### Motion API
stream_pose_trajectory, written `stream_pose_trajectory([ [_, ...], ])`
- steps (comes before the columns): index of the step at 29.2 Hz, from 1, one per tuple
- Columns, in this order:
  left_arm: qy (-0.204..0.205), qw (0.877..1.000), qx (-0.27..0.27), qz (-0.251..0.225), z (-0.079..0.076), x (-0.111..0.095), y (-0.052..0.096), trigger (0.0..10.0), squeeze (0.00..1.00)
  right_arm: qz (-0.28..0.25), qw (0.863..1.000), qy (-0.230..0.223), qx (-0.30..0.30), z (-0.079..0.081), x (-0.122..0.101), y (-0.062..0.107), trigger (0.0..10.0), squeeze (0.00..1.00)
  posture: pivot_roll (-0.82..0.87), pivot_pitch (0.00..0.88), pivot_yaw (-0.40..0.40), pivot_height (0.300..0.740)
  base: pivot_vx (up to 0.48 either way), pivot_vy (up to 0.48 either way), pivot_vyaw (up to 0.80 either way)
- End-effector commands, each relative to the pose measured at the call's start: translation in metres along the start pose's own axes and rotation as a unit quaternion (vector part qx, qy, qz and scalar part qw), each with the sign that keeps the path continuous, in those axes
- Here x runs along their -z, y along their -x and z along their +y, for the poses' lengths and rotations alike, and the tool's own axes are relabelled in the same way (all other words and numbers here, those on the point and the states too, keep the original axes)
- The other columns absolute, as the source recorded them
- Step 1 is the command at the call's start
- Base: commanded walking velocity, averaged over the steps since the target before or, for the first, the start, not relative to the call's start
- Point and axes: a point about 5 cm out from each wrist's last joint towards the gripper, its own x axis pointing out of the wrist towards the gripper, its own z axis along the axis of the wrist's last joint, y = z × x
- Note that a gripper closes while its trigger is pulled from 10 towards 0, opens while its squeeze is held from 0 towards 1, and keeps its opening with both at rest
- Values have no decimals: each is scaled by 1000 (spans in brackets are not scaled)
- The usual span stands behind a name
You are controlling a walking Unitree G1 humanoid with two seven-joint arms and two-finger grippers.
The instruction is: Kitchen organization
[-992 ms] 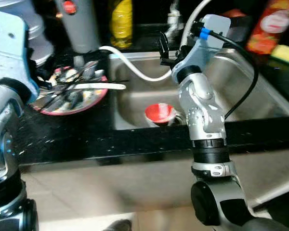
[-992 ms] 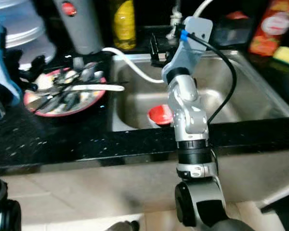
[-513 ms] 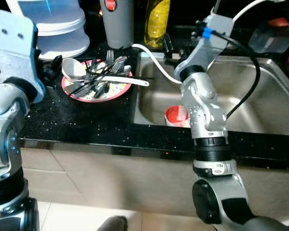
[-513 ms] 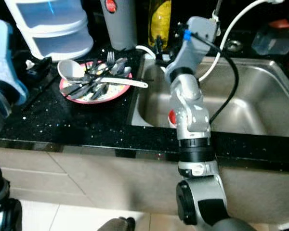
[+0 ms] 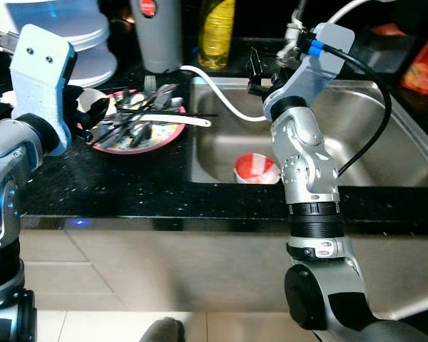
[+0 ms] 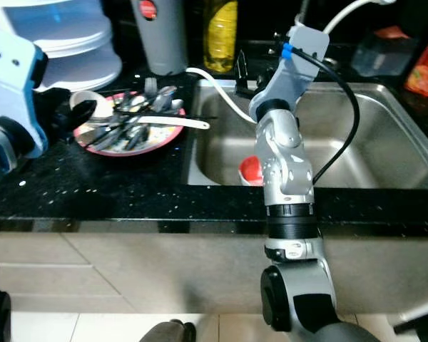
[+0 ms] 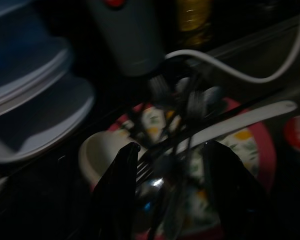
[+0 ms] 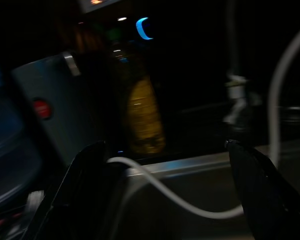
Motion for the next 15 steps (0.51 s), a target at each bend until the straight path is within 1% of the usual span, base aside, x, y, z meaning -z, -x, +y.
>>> stream_pose_trajectory([
  [1, 25, 999, -24, 11, 19, 3, -3, 10000, 0, -3, 1000, -3, 7, -3, -2, -1, 10000, 0, 196, 0, 24, 740, 0, 0, 0],
  [2, 48, 998, -33, 18, 24, 8, -6, 10000, 0, -4, 1000, -1, 6, -3, -2, 0, 10000, 0, 196, 0, 24, 740, 0, 0, 0],
  [3, 48, 998, -33, 18, 24, 8, -6, 10000, 0, -4, 1000, -1, 6, -3, -2, 0, 10000, 0, 196, 0, 24, 740, 0, 0, 0],
  [4, 69, 997, -21, 35, 26, 21, -11, 10000, 0, -5, 1000, 1, 6, -4, -2, 0, 10000, 0, 192, 0, 24, 740, 0, 0, 0],
  [5, 69, 997, -21, 35, 26, 21, -11, 10000, 0, -5, 1000, 1, 6, -4, -2, 0, 10000, 0, 192, 0, 24, 740, 0, 0, 0],
  [7, 78, 995, -5, 56, 27, 34, -17, 10000, 0, -8, 1000, 2, 4, -4, -4, 0, 10000, 0, 185, 0, 22, 740, 0, 0, 0],
  [8, 78, 995, -5, 56, 27, 34, -17, 10000, 0, -8, 1000, 2, 4, -4, -4, 0, 10000, 0, 185, 0, 22, 740, 0, 0, 0],
  [9, 76, 995, -12, 68, 30, 39, -20, 10000, 0, -9, 1000, 2, 2, -4, -5, 0, 10000, 0, 180, 0, 23, 740, 0, 0, 0],
  [11, 42, 995, -27, 90, 34, 46, -24, 10000, 0, -11, 1000, 3, 2, -4, -6, 0, 10000, 0, 173, 0, 26, 740, 0, 0, 0],
  [12, 42, 995, -27, 90, 34, 46, -24, 10000, 0, -11, 1000, 3, 2, -4, -6, 0, 10000, 0, 173, 0, 26, 740, 0, 0, 0],
  [13, 7, 994, -21, 102, 31, 49, -24, 10000, 0, -11, 1000, 3, 2, -5, -6, 0, 10000, 0, 170, 0, 28, 740, 0, 0, 0],
  [14, 7, 994, -21, 102, 31, 49, -24, 10000, 0, -11, 1000, 3, 2, -5, -6, 0, 10000, 0, 170, 0, 28, 740, 0, 0, 0],
  [15, -46, 992, -12, 114, 26, 50, -21, 10000, 0, -11, 1000, 3, 4, -6, -7, 1, 10000, 0, 165, 0, 31, 740, 0, 0, 0],
])
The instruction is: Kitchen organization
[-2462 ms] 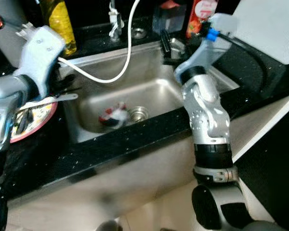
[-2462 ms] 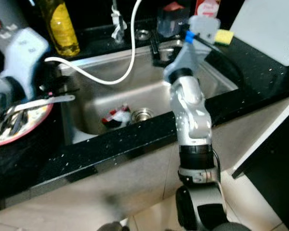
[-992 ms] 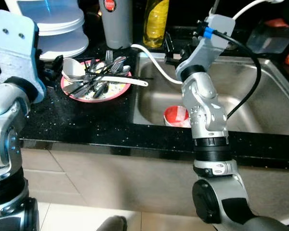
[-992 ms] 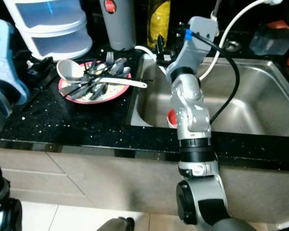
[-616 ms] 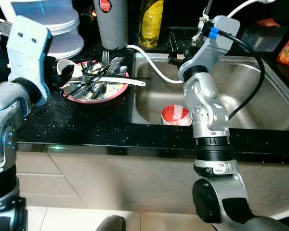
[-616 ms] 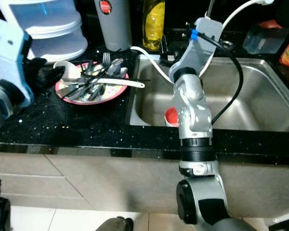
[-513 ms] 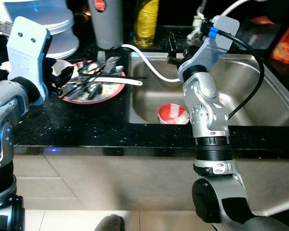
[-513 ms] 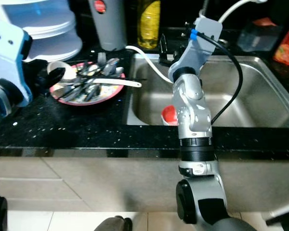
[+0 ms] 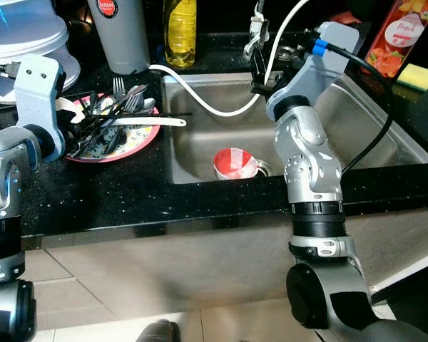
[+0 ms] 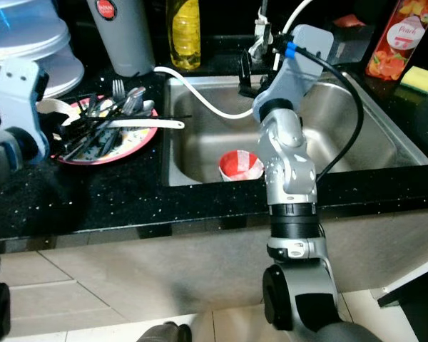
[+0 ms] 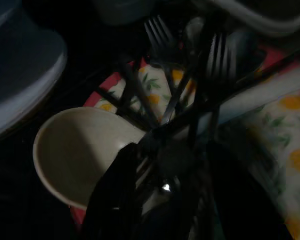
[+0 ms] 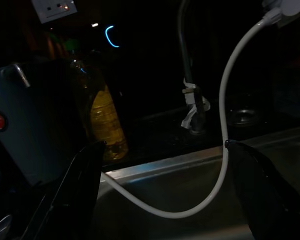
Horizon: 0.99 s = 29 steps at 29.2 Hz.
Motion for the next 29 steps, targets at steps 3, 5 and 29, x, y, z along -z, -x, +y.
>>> stream_pose_trajectory([
  [3, -96, 995, 4, 17, -6, 1, 7, 10000, 0, -5, 1000, -3, 4, -4, -3, 2, 10000, 0, 167, 1, 29, 740, 0, 0, 0],
  [5, -145, 989, 10, 21, -9, 1, 11, 10000, 0, -4, 1000, -2, 5, -5, -3, 3, 10000, 0, 171, 4, 24, 740, 0, 0, 0],
  [29, -181, 976, -37, 115, 8, 65, -15, 9451, 0, 4, 1000, -4, -9, 2, -1, 4, 10000, 0, 162, 0, 15, 740, 0, 0, 0],
])
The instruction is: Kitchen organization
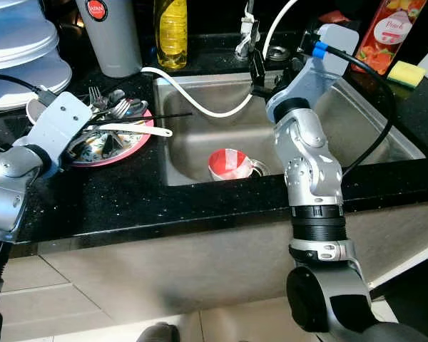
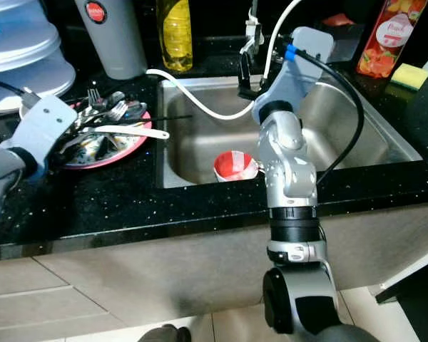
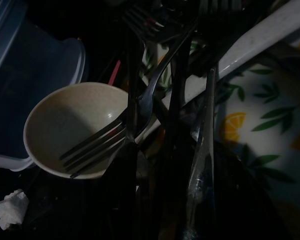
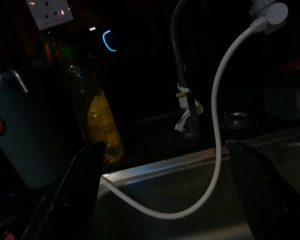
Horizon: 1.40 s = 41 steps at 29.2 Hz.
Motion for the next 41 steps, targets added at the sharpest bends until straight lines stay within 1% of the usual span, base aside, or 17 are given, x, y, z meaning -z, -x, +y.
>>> stream_pose_trajectory([
  [1, -2, 998, 20, 55, -11, 24, -6, 9451, 0, -2, 1000, -4, -6, 2, -2, 1, 10000, 0, 162, 0, 15, 740, 0, 0, 0],
  [2, 10, 998, 25, 55, -15, 25, -9, 5216, 0, -2, 1000, -3, -6, 1, -2, 1, 10000, 0, 146, 0, 7, 740, 0, 0, 0],
  [3, 21, 998, 32, 54, -19, 25, -13, 2000, 0, -2, 1000, -3, -6, 1, -2, 1, 10000, 0, 146, 0, 7, 740, 0, 0, 0],
  [4, 29, 997, 36, 53, -21, 25, -15, 0, 0, -2, 1000, -3, -6, 1, -2, 1, 10000, 0, 146, 0, 7, 740, 0, 0, 0],
  [5, 29, 997, 36, 53, -21, 25, -15, 0, 0, -2, 1000, -3, -6, 1, -2, 1, 10000, 0, 146, 0, 7, 740, 0, 0, 0],
  [6, 64, 996, 48, 47, -28, 25, -20, 0, 0, -3, 1000, -2, -5, 1, -3, 1, 10000, 0, 137, 0, 9, 740, 0, 0, 0],
  [8, 89, 994, 54, 38, -31, 24, -22, 0, 0, -4, 1000, -1, -4, 0, -4, 2, 10000, 0, 129, 0, 11, 740, 0, 0, 0],
  [15, 171, 983, 64, -2, -31, 14, -23, 0, 0, -2, 1000, 1, -1, -2, -4, 2, 10000, 0, 130, 0, 10, 740, 0, 0, 0],
  [19, 176, 983, 54, -19, -28, 8, -21, 0, 0, -1, 1000, 1, -1, -1, -3, 3, 10000, 0, 132, 0, 7, 740, 0, 0, 0],
  [22, 170, 982, 47, -71, -24, -9, -19, 0, 0, 0, 1000, 1, -1, -1, -3, 2, 10000, 0, 133, 0, 6, 740, 0, 0, 0],
  [24, 164, 977, 41, -132, -19, -31, -14, 0, 0, 1, 1000, 1, -2, -1, -3, 2, 10000, 0, 134, 0, 6, 740, 0, 0, 0],
  [25, 164, 977, 41, -132, -19, -31, -14, 0, 0, 1, 1000, 1, -2, -1, -3, 2, 10000, 0, 134, 0, 6, 740, 0, 0, 0],
  [26, 161, 974, 30, -160, -14, -43, -10, 745, 0, 2, 1000, 1, -2, -1, -2, 2, 10000, 0, 134, 0, 5, 740, 0, 0, 0],
  [27, 153, 966, 15, -207, -7, -67, -3, 10000, 0, 4, 1000, 1, -2, -1, -1, 3, 10000, 0, 135, 0, 6, 740, 0, 0, 0],
  [33, 139, 961, 21, -238, -3, -92, 1, 10000, 0, 5, 1000, 0, -1, 0, 0, 3, 10000, 0, 133, 0, 10, 740, 0, 0, 0],
  [39, 134, 961, 50, -236, -9, -109, -14, 10000, 0, 6, 1000, 1, 0, -1, 0, 3, 10000, 0, 127, 9, 16, 740, 0, 0, 0],
  [41, 146, 960, 93, -219, -24, -115, -30, 10000, 0, 7, 1000, 3, 1, -1, 0, 4, 10000, 0, 113, 24, 28, 740, 0, 0, 0],
])
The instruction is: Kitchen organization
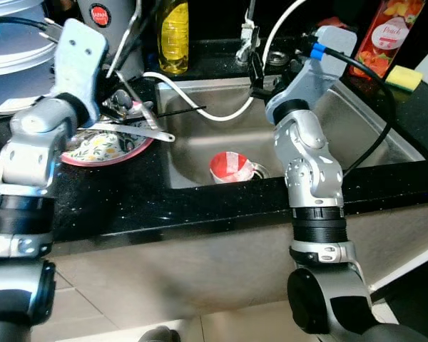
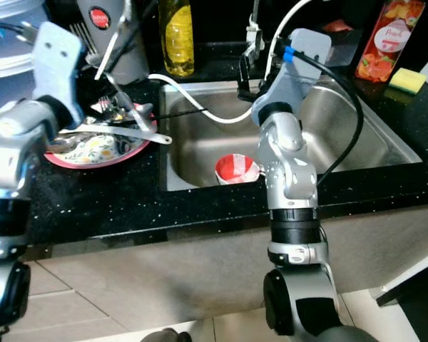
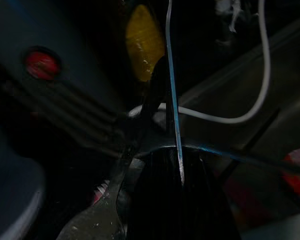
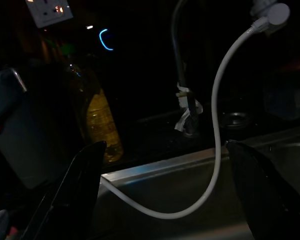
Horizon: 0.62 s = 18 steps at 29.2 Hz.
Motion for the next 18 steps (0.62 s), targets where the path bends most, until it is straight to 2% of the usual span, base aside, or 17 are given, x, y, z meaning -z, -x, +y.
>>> stream_pose_trajectory([
  [1, 2, 1000, 23, 1, -10, 0, -8, 10000, 0, 1, 1000, -2, -1, 1, -1, 2, 10000, 0, 113, 24, 28, 740, 0, 0, 0],
  [2, 13, 998, 53, 13, -21, 3, -19, 10000, 0, 1, 1000, 2, 1, 0, -1, 3, 10000, 0, 97, 44, 41, 740, 0, 0, 0],
  [3, 13, 998, 53, 13, -21, 3, -19, 10000, 0, 1, 1000, 2, 1, 0, -1, 3, 10000, 0, 97, 44, 41, 740, 0, 0, 0],
  [4, 26, 995, 90, 26, -36, 5, -29, 10000, 0, 1, 1000, 7, 5, -3, -2, 4, 10000, 0, 76, 72, 59, 740, 0, 0, 0],
  [6, 26, 995, 90, 26, -36, 5, -29, 10000, 0, 1, 1000, 7, 5, -3, -2, 4, 10000, 0, 76, 72, 59, 740, 0, 0, 0],
  [7, 30, 991, 125, 36, -49, 6, -38, 10000, 0, 2, 1000, 14, 11, -7, -4, 4, 10000, 0, 54, 109, 79, 740, 0, 0, 0],
  [8, 30, 991, 125, 36, -49, 6, -38, 10000, 0, 2, 1000, 14, 11, -7, -4, 4, 10000, 0, 54, 109, 79, 740, 0, 0, 0],
  [9, 32, 980, 190, 49, -75, 2, -56, 10000, 0, 24, 998, 48, 14, -18, -3, -5, 10000, 0, 28, 162, 102, 740, 0, 0, 0],
  [12, 31, 976, 207, 52, -82, 0, -61, 10000, 0, 31, 998, 56, 14, -22, -4, -8, 10000, 0, 19, 177, 108, 740, 0, 0, 0],
  [13, 34, 971, 230, 52, -90, -4, -65, 10000, 0, 35, 997, 70, 14, -25, -7, -12, 10000, 0, 9, 199, 119, 740, 0, 0, 0],
  [15, 34, 971, 230, 52, -90, -4, -65, 10000, 0, 35, 997, 70, 14, -25, -7, -12, 10000, 0, 9, 199, 119, 740, 0, 0, 0],
  [18, 41, 949, 311, 45, -111, -14, -70, 10000, 0, 35, 993, 114, 17, -31, -18, -21, 10000, 0, 12, 232, 140, 740, 0, 0, 0],
])
